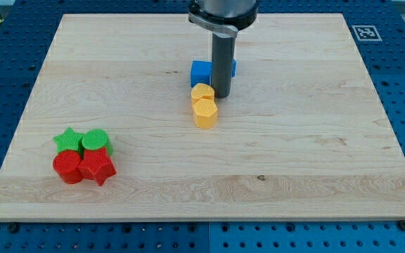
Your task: Nudge the blue triangle up a bit
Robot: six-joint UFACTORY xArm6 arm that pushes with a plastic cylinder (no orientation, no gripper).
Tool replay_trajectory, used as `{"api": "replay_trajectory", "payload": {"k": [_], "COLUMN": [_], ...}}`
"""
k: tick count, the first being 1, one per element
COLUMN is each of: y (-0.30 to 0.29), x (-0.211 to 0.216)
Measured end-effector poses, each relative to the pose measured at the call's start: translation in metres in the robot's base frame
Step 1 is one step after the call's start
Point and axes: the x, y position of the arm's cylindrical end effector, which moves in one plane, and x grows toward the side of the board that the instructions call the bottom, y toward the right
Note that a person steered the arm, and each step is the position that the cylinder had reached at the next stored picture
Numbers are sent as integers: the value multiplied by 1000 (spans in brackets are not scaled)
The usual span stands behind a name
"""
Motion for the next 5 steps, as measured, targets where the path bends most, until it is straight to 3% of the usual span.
{"api": "replay_trajectory", "payload": {"k": [2, 5], "y": [-22, 70], "x": [-7, -16]}}
